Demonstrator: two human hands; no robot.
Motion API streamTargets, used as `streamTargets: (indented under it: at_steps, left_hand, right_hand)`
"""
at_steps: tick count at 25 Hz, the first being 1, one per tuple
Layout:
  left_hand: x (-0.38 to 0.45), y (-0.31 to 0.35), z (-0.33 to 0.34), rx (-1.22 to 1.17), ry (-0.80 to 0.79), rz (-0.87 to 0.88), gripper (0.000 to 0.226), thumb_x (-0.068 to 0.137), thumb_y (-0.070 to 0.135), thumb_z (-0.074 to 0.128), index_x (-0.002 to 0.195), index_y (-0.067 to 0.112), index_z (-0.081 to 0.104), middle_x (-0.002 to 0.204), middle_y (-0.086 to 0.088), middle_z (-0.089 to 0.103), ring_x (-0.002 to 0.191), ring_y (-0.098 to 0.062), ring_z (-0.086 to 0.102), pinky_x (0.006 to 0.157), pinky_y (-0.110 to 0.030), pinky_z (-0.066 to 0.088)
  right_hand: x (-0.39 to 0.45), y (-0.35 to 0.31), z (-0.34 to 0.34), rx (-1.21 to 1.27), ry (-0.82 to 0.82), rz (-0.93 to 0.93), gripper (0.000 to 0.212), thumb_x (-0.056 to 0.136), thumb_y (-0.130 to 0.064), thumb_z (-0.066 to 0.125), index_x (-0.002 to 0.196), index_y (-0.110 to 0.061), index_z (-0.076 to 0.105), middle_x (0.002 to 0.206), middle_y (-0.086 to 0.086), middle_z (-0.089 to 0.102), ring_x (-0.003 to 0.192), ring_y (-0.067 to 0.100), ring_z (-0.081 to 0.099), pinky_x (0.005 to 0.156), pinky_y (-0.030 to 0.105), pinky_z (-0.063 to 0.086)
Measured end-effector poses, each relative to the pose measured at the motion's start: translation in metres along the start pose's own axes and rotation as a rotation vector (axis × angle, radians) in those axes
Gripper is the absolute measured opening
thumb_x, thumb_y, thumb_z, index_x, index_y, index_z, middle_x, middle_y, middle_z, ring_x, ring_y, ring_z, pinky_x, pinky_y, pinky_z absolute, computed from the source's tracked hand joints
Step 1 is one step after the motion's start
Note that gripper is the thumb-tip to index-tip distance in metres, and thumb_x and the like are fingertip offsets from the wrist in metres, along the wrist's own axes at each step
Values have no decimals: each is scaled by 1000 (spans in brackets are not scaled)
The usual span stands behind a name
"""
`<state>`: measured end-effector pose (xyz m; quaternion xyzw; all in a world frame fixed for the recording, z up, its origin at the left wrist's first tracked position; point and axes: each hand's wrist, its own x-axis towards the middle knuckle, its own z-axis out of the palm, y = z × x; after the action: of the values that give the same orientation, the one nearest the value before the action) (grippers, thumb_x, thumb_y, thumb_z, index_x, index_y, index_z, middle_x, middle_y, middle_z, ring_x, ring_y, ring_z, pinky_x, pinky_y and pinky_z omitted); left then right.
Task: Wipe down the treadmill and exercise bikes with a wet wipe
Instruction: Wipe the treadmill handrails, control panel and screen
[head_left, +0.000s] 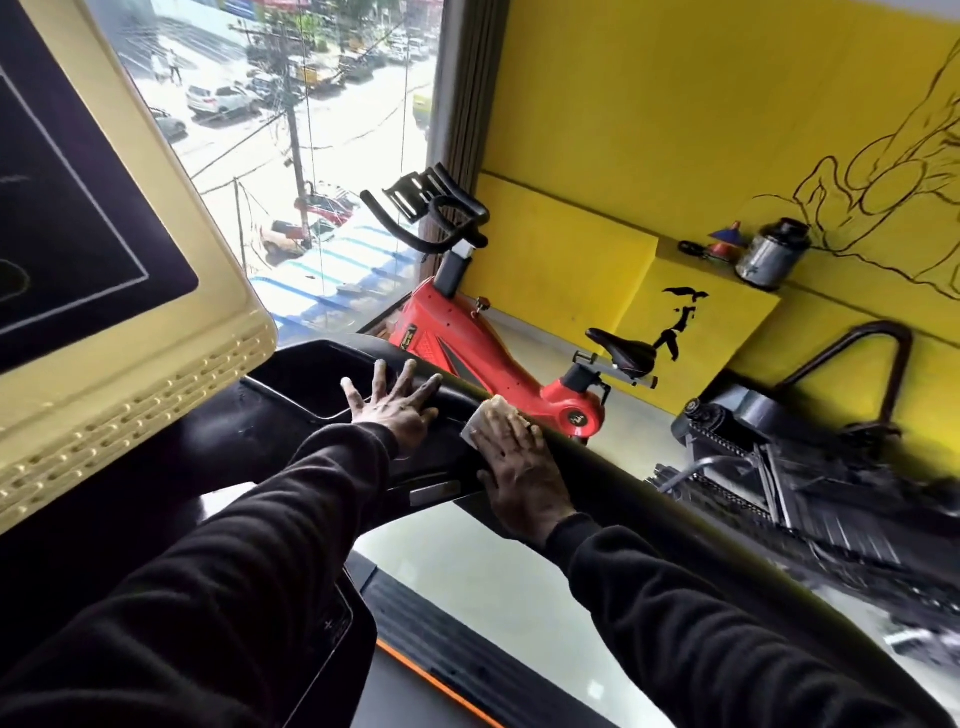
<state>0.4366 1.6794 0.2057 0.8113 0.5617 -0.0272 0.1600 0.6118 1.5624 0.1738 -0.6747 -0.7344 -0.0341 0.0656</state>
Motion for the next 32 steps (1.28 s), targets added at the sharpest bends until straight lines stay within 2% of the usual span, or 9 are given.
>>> streamTargets:
  at_steps: [3, 8, 11, 14, 17, 20, 24, 28, 32]
  left_hand:
    - [4, 2, 3, 9, 32, 20, 55, 104, 51, 26, 154, 48, 3, 164, 10, -13, 148, -26, -25, 110, -65, -16]
    - [8, 2, 7, -4, 40, 4, 60, 103, 53, 27, 155, 43, -1, 164, 12, -14, 149, -24, -23, 118, -55, -10]
    - [8, 0, 8, 6, 37, 5, 60, 103, 53, 26, 155, 42, -2, 164, 12, -15, 149, -23, -23, 119, -53, -8]
    - [8, 1, 5, 9, 38, 5, 60, 102, 54, 25, 155, 43, -2, 164, 13, -15, 149, -24, -22, 119, -53, -6]
    - [10, 3, 6, 11, 43, 0, 61, 101, 57, 25, 154, 45, -1, 164, 12, -13, 149, -24, -22, 118, -54, -7]
    - [10, 3, 7, 27, 52, -11, 61, 99, 61, 24, 154, 47, 0, 164, 11, -13, 149, -25, -22, 117, -56, -8]
    - [11, 6, 7, 48, 38, -26, 62, 98, 64, 23, 154, 47, 0, 164, 10, -14, 149, -26, -22, 115, -60, -12]
    - [11, 19, 1, 87, 39, 36, 60, 102, 56, 25, 156, 39, 4, 165, 5, -8, 150, -27, -17, 111, -66, -14]
    - [6, 56, 12, 57, -10, 225, 59, 103, 49, 27, 157, 35, 7, 165, 5, -8, 150, -28, -17, 112, -63, -15]
  right_hand:
    - [8, -1, -2, 87, 57, 204, 61, 90, -40, 31, 145, -15, 42, 152, 17, 37, 141, 37, 32, 118, 46, 21]
    - [38, -16, -10, 40, -33, 30, 53, 95, -36, 35, 146, -19, 40, 149, 13, 36, 137, 33, 33, 116, 43, 23]
    - [76, -20, -16, 117, -46, 148, 49, 99, -36, 40, 145, -22, 39, 143, 14, 37, 127, 32, 38, 110, 44, 31]
    - [78, -18, -18, 116, -88, 102, 47, 100, -36, 39, 145, -23, 40, 142, 14, 36, 127, 33, 37, 106, 44, 36]
    - [58, 14, -22, 135, -35, 196, 37, 103, -35, 35, 130, -17, 52, 130, 10, 46, 120, 30, 45, 99, 37, 36]
    - [43, 31, -20, 249, 21, 315, 38, 104, -31, 35, 126, -9, 57, 131, 11, 54, 123, 31, 49, 102, 35, 35]
    - [12, 20, -5, 164, 82, 50, 49, 98, -26, 30, 140, -8, 50, 143, 16, 50, 135, 32, 44, 116, 40, 27]
    - [8, 18, -4, 155, 34, 260, 59, 98, -37, 29, 150, -10, 32, 155, 17, 30, 146, 31, 23, 120, 38, 7]
    - [-15, 19, 9, 31, 29, 42, 63, 95, -39, 28, 152, -13, 27, 158, 16, 24, 147, 34, 17, 120, 49, 15]
